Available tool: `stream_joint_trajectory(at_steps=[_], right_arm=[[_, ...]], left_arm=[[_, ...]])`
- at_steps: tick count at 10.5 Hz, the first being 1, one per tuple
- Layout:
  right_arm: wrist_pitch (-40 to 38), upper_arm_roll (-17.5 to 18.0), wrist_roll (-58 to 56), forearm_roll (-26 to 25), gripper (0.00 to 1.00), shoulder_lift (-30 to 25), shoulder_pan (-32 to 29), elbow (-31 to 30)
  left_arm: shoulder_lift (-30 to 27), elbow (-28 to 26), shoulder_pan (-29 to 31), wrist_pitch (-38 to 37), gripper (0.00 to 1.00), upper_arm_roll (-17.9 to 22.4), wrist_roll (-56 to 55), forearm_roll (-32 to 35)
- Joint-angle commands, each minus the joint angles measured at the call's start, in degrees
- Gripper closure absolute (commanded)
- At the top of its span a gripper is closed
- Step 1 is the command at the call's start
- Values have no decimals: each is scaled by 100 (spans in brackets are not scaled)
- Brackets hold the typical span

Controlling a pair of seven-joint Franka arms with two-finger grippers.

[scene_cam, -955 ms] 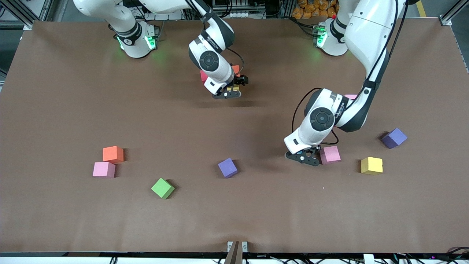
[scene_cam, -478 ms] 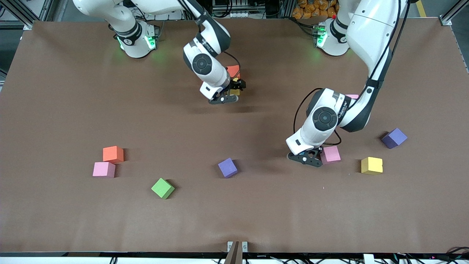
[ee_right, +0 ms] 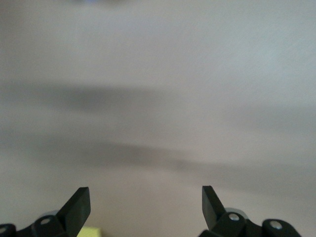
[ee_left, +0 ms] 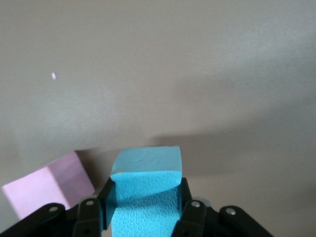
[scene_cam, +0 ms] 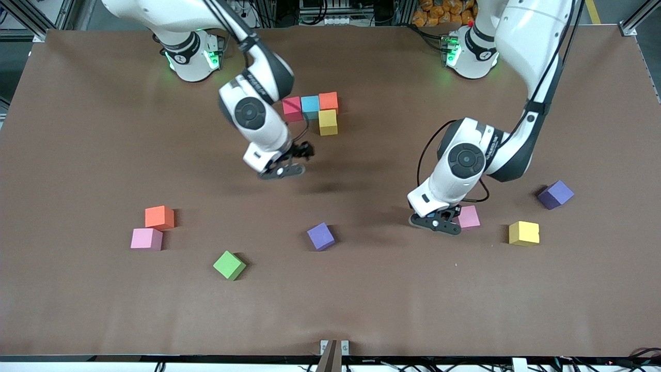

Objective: Form number 2 with 11 blocks
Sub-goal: 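Reach the right gripper to the green cube while the left gripper carries cyan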

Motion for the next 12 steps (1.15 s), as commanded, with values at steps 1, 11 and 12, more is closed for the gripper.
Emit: stream_joint_trajectory(at_steps=[1,11,12], right_arm=[[-245,-8,-561,-953,0,60,-298,542],[1091,-209,-4343,-1044,0,1677,-1373,1984],[1092,-236,-4563,-1044,0,1747,-1381,2089]], left_arm=[[-299,-61,-19,-288,100,-123,-54,-533],[-54,-104,-1179,-676,100,-914,-3585,-685],[34,-87,-1197,-623,100,-1028,-3718,-659]])
